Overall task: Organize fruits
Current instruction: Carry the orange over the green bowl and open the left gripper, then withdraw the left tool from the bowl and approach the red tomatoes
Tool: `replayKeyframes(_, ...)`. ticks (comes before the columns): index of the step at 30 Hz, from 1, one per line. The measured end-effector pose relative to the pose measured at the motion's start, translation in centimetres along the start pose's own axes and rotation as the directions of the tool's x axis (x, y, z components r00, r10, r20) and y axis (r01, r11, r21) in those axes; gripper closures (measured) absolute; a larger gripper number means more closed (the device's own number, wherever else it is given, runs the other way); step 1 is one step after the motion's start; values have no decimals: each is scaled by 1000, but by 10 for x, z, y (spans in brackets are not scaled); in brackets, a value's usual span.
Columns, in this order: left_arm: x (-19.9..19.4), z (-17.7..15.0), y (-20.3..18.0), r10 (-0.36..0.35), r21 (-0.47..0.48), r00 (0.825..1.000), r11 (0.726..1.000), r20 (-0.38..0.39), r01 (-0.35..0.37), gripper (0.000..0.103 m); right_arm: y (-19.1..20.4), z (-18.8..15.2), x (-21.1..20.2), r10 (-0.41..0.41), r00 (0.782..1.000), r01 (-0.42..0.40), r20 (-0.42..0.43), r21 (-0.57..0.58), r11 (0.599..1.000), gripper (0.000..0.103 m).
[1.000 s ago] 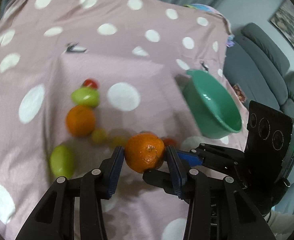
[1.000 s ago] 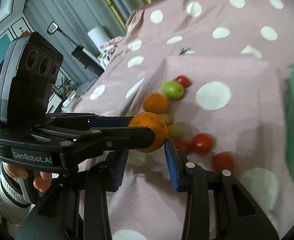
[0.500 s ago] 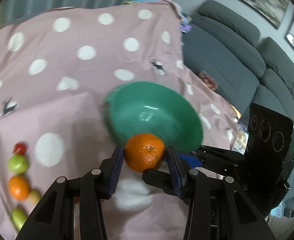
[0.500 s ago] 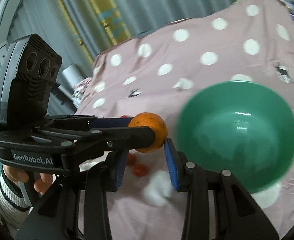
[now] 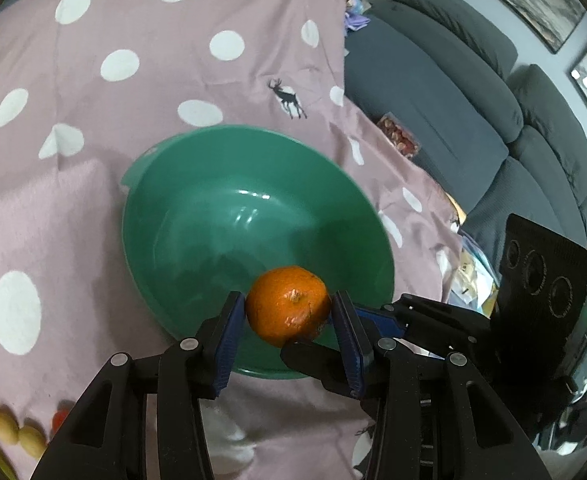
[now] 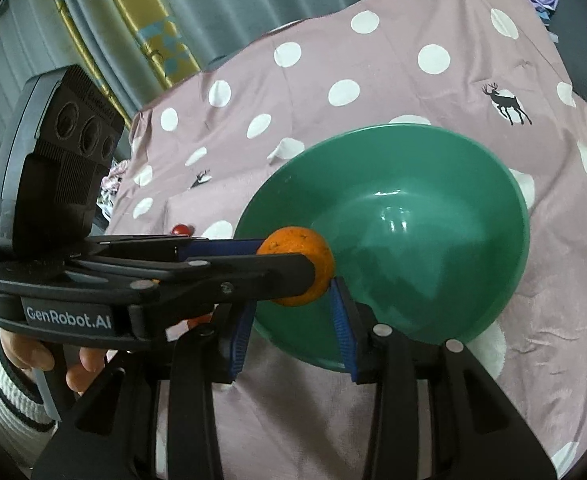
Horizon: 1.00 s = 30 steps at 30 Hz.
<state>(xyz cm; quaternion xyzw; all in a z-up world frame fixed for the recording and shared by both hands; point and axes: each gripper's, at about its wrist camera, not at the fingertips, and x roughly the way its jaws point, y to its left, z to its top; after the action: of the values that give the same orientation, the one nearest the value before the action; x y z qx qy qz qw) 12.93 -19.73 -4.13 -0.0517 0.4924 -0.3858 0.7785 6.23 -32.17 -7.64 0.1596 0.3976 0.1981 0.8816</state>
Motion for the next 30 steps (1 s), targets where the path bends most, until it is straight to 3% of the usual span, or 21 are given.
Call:
replayKeyframes(5, -4, -3, 2, 3, -24, 1000, 1000, 8, -3, 59, 0, -1, -2, -9, 1000, 9, 4, 5, 1000, 55)
replayKeyframes(7, -10, -4, 3, 9, -31, 1000, 999, 23, -8, 43, 2, -2, -6, -14, 1000, 14, 16, 3, 1000, 46)
replayKeyframes(9, -19, -7, 2, 22, -29, 999, 999, 50, -20, 34, 4, -3, -10, -39, 999, 39, 25, -8, 999, 44)
replayKeyframes(11, -29, -11, 2, 31, -32, 997, 999, 74, -29, 31, 5, -3, -13, -47, 998, 48, 32, -12, 999, 44)
replayKeyframes(18, -78, -38, 24, 166, -82, 974, 985, 155, -154, 23, 13, -7, -25, -25, 997, 25, 68, -1, 1000, 39)
replayKeyframes(22, -109, -64, 58, 281, -181, 944, 951, 171, -250, 23, 26, -9, -27, 12, 998, -11, 69, -22, 1000, 39)
replayKeyframes(30, -147, -126, 116, 404, -397, 905, 859, 135, -324, 23, 58, -18, -13, 93, 996, -91, 13, -87, 992, 39)
